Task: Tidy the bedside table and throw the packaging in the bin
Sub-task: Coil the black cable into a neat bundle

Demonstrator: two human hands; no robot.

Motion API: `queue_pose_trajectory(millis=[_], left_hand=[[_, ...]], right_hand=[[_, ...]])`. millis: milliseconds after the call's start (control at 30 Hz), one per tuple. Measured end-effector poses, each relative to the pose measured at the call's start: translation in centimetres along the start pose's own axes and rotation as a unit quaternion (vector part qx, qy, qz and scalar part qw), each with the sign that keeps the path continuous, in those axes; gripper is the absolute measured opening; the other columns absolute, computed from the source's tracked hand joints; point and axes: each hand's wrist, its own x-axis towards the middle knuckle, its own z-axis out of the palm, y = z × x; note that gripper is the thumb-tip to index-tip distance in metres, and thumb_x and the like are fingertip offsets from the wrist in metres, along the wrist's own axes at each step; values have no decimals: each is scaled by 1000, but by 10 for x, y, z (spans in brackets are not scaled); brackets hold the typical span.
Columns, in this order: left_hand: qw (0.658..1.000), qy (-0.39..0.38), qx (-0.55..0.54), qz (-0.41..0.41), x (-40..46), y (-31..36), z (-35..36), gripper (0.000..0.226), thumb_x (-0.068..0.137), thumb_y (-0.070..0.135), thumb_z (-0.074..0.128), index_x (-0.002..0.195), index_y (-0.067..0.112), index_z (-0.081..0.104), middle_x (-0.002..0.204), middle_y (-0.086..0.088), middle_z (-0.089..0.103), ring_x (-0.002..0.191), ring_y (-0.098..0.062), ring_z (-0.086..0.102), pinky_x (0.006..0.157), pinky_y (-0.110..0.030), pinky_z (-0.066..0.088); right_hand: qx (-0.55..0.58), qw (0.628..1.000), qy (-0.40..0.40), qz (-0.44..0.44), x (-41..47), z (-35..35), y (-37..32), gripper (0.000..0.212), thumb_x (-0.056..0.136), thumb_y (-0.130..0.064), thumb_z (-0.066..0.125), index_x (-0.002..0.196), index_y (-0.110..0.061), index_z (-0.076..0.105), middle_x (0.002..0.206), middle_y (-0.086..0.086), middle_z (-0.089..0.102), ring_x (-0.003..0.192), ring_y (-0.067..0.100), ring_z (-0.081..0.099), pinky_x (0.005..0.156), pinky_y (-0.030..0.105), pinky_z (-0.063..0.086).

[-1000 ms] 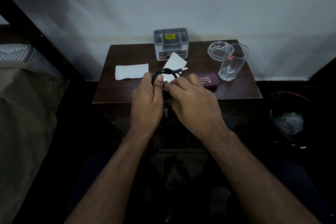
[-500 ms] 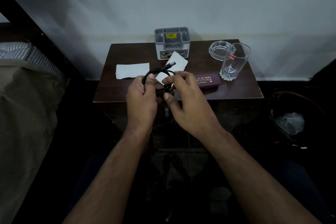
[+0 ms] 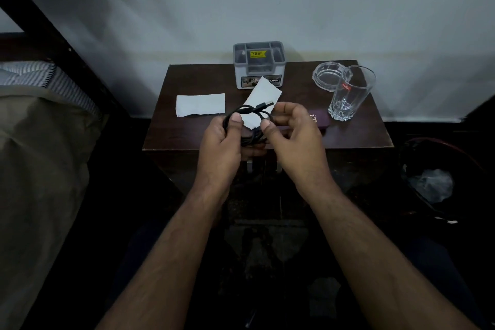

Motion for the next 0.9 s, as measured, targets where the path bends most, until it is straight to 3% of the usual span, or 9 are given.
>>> queue_pose_trajectory(millis=[233,400,533,733,900], left_hand=[[998,46,17,-26,6,-1,-8,33,111,34,38,100,14,62,79,2,72,71,-23,76,48,-24,49],[994,101,34,-16,18,-8,-25,32,107,28,51,82,19,69,80,1,71,78,-14,66,52,-22,50],[990,141,10,3,27,-14,-40,18,104,17,57,93,11,71,81,-3,68,74,-16,65,51,-21,50],[989,147,-9,9,29,-16,-61,10,101,14,63,96,13,72,81,-3,71,71,-13,67,49,-21,50],[986,163,-33,-13,51,-22,-69,7,98,13,67,98,9,73,82,-6,72,71,-17,67,47,-21,49]], right_hand=[[-31,999,-12,14,7,8,-3,31,93,-23,73,123,-18,68,99,-6,74,89,6,70,78,25,59],[-33,999,-5,20,9,25,-7,29,93,-24,73,121,-19,68,94,-10,71,86,5,67,86,35,60],[-5,999,-14,32,12,46,-9,24,91,-22,74,114,-21,68,98,-9,72,92,10,69,89,45,60],[-1,1000,-23,20,13,62,-5,24,89,-18,77,111,-15,70,100,-5,73,94,14,72,86,44,62],[126,983,-67,115,23,76,-1,28,92,-1,72,119,-1,64,101,10,68,86,14,67,73,22,61]])
